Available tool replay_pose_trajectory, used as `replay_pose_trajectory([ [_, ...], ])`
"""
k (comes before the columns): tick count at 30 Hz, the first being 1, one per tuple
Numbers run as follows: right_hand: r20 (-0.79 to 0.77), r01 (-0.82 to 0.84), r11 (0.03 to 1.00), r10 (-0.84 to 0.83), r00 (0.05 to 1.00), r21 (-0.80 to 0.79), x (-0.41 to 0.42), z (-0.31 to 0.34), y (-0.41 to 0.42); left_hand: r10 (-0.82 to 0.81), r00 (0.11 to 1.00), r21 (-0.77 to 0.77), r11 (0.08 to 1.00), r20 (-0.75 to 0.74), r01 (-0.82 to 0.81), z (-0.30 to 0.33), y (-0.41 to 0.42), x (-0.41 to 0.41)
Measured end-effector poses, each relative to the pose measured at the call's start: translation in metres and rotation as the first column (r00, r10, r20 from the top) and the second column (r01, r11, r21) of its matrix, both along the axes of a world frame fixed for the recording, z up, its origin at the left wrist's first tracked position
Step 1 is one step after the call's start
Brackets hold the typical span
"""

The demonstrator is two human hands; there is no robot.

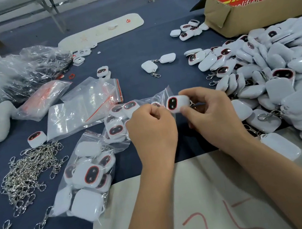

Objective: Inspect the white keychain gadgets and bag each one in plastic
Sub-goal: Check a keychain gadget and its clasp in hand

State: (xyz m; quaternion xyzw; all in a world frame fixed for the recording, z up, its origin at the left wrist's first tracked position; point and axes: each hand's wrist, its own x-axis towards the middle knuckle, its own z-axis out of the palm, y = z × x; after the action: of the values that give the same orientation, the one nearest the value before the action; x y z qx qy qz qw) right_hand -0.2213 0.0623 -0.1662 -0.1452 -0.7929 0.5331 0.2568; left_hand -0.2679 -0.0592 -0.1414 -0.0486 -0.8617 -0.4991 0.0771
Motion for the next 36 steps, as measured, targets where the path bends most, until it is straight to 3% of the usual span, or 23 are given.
replay_pose_trajectory([
  [4,0.064,0.0,0.991,-0.009,0.998,0.132,0.0,0.003,-0.003,-0.02,0.987,-0.038,0.999,-0.161,0.014,0.002,0.002,0.008],
  [8,-0.036,-0.006,1.0,0.005,0.999,-0.005,0.0,0.002,-0.004,-0.095,0.961,-0.126,0.99,-0.258,0.064,0.002,0.004,0.01],
  [15,-0.142,-0.256,0.961,0.241,0.96,-0.1,0.003,0.003,-0.011,-0.09,0.934,-0.026,0.996,-0.346,0.087,0.004,0.0,0.009],
  [20,-0.168,-0.461,0.864,0.434,0.885,-0.2,0.004,0.009,-0.01,-0.116,0.896,-0.023,0.993,-0.428,0.117,0.006,0.001,0.01],
  [24,-0.071,-0.518,0.852,0.514,0.855,-0.07,0.006,0.014,-0.015,-0.126,0.865,-0.015,0.991,-0.486,0.136,0.006,0.002,0.012],
  [27,0.041,-0.456,0.884,0.454,0.89,0.104,0.006,0.011,-0.018,-0.108,0.865,0.049,0.987,-0.489,0.151,0.006,0.001,0.012],
  [32,-0.196,-0.085,0.99,0.106,0.975,0.114,0.008,0.009,-0.016,0.023,0.942,0.301,0.95,-0.335,0.084,0.013,-0.006,-0.003],
  [34,-0.266,0.076,0.99,-0.042,0.963,0.118,0.007,0.009,-0.013,-0.024,0.944,0.345,0.928,-0.328,0.143,0.018,-0.011,-0.006],
  [36,-0.225,0.111,0.989,-0.086,0.97,0.1,0.005,0.005,-0.007,-0.175,0.942,0.358,0.893,-0.285,0.274,0.024,-0.015,-0.008],
])
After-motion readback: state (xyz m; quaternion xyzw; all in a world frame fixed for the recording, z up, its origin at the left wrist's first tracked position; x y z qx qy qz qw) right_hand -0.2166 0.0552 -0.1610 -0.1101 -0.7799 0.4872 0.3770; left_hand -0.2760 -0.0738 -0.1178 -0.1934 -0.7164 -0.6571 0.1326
